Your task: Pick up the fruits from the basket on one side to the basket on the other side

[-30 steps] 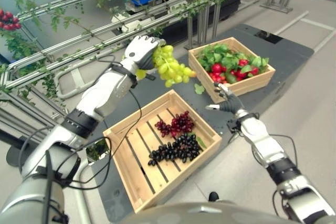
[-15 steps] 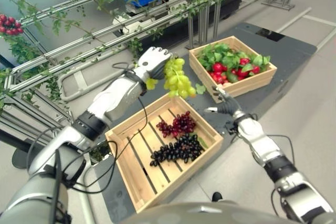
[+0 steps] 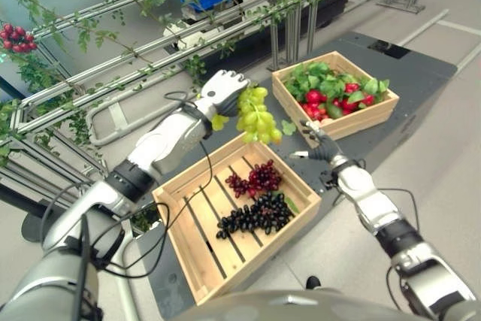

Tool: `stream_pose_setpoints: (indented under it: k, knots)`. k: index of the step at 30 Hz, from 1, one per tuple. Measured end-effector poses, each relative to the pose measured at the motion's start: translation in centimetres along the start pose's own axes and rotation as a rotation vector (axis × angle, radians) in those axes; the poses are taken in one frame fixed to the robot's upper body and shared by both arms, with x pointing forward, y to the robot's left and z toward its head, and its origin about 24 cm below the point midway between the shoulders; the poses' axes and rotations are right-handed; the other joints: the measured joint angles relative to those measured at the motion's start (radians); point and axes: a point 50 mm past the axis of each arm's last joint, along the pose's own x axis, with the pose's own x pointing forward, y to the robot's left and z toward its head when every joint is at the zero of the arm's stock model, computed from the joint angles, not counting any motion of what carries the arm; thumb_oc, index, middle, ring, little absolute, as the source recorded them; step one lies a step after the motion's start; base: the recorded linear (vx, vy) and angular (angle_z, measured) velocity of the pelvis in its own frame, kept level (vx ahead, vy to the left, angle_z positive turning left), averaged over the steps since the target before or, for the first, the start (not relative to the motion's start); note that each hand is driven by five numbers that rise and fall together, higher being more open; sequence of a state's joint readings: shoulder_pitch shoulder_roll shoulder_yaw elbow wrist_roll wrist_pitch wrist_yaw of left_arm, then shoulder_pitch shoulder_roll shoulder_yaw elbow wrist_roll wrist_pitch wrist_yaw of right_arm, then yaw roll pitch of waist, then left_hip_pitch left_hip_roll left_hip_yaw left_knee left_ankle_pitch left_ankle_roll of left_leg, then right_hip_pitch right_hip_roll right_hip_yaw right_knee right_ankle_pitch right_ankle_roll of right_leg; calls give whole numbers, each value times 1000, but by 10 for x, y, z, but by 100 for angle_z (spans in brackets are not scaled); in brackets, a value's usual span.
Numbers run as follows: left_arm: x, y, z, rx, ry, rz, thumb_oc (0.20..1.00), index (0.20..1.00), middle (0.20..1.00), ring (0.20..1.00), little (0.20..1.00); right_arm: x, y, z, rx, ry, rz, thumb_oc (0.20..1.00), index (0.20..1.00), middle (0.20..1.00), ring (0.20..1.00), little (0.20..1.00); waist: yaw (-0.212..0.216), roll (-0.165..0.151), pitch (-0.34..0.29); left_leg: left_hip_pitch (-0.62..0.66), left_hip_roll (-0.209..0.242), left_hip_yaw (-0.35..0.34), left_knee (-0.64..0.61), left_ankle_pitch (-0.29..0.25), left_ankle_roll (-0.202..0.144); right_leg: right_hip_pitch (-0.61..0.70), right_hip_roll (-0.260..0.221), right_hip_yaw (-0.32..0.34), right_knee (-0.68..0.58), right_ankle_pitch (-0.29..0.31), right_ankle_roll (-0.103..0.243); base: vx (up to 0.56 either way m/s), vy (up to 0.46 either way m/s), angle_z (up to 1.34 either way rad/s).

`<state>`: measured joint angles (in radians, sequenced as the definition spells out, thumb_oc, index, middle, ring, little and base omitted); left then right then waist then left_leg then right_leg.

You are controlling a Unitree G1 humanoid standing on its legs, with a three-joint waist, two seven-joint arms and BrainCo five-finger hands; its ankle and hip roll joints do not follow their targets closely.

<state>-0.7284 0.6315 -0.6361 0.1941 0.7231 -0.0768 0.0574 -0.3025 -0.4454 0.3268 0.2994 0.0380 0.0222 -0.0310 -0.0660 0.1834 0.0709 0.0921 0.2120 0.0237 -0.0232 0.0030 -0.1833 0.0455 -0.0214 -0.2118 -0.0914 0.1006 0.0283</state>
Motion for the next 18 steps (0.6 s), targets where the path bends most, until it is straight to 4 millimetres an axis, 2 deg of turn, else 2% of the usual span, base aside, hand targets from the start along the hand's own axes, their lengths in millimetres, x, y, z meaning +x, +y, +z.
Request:
stream_pose_setpoints:
  k: [6, 7, 13, 18]
  knots:
    - [2, -10, 1, -14, 11, -32, 200, 200, 200, 200, 200, 2, -1, 28, 24, -116, 10, 1000, 1000, 1000, 1000, 1000, 1, 0, 0, 0, 0, 0, 0, 0, 0, 0, 0, 0, 0, 0, 0, 0, 0, 0]
    - [1, -13, 2, -16, 9, -44, 200, 200, 200, 200, 200, 5, -1, 39, 32, -159, 15, 1000, 1000, 1000, 1000, 1000, 0, 0, 0, 0, 0, 0, 0, 0, 0, 0, 0, 1, 0, 0, 0, 0, 0, 0]
    - [2, -17, 3, -22, 11, -61, 200, 200, 200, 200, 200, 16, -3, 64, 6, -236, 22, 1000, 1000, 1000, 1000, 1000, 1, 0, 0, 0, 0, 1, 1, 0, 0, 0, 0, 1, 0, 0, 0, 0, 0, 0]
    - [2, -18, 3, -8, 13, -67, 200, 200, 200, 200, 200, 20, 6, 72, 40, -259, 52, 1000, 1000, 1000, 1000, 1000, 3, 0, 0, 0, 0, 0, 1, 0, 0, 1, 1, 1, 0, 0, 0, 0, 0, 0]
